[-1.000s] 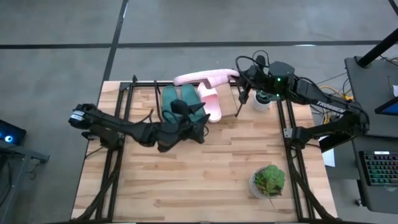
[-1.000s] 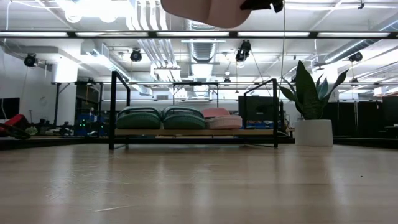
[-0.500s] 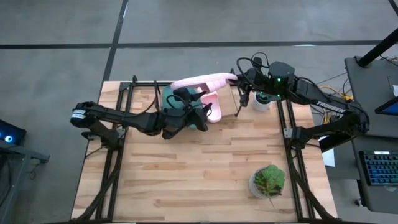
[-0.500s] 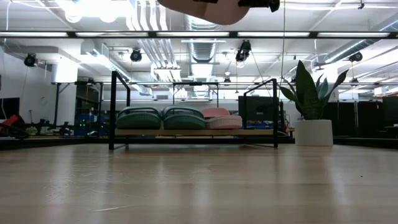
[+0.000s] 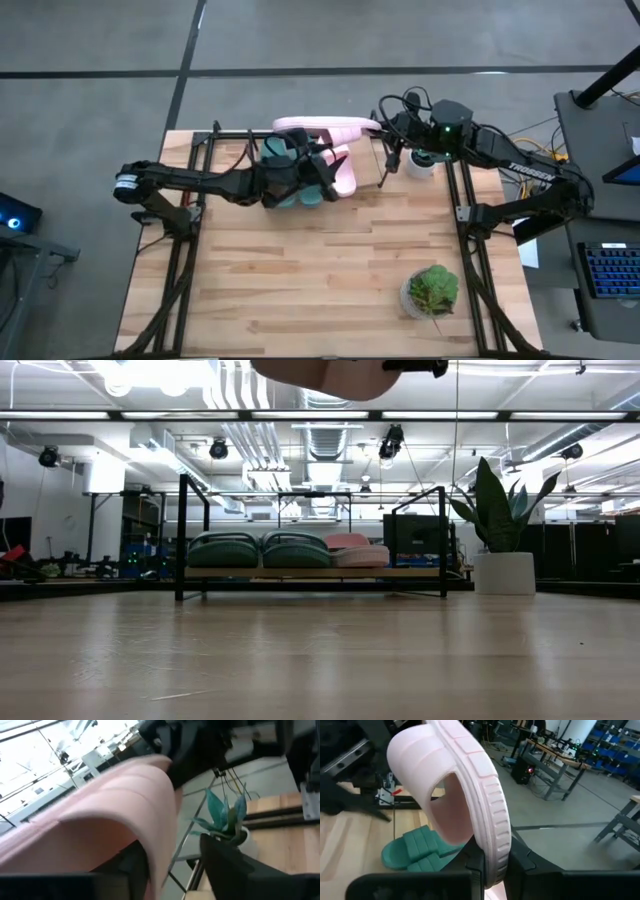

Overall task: Pick and place slides into the shelf
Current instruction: Put the pink slide on the shelf

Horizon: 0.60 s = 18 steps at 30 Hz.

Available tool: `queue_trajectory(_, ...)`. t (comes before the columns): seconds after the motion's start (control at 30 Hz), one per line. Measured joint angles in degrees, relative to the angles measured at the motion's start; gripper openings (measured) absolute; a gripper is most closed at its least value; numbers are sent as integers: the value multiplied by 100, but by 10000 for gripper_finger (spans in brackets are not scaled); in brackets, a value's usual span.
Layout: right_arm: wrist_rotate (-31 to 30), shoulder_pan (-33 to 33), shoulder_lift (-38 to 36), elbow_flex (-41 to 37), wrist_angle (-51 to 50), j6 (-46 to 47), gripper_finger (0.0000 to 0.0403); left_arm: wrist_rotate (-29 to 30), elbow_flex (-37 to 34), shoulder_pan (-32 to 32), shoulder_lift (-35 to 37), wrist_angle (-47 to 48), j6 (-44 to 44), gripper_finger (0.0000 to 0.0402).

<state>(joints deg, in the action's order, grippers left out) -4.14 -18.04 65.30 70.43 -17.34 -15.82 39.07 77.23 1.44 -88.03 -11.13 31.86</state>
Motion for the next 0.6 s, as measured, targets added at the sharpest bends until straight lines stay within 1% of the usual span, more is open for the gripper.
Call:
queue_trajectory(0.07, 93, 15, 0, 0, -2, -70, 25, -10, 0, -12, 0, -163, 21, 123)
queue_trajectory(0.17, 228, 15, 0, -2, -9, -75, 26, -72, 36, -23, 2, -195, 44, 58)
queue_trajectory(0.2, 246, 13, 0, -2, -12, -77, 30, -92, 48, -23, 7, -197, 46, 33)
queue_trajectory(0.23, 254, 13, 0, -2, -35, -137, 39, -106, 59, -23, 13, -193, 35, 17)
queue_trajectory(0.3, 257, 15, -7, 15, -142, -349, 64, -118, 101, -23, 15, -81, -141, 8)
queue_trajectory(0.4, 126, 30, -9, 90, -240, -555, 110, -213, 190, -23, 150, 482, -487, 3)
queue_trajectory(0.53, 49, 36, -112, 155, -346, -1044, 162, -252, 236, -23, 579, 1233, -1416, 1)
queue_trajectory(0.6, 5, 89, -207, 155, -336, -1226, 178, -351, 238, -25, 845, 1452, -1850, 1)
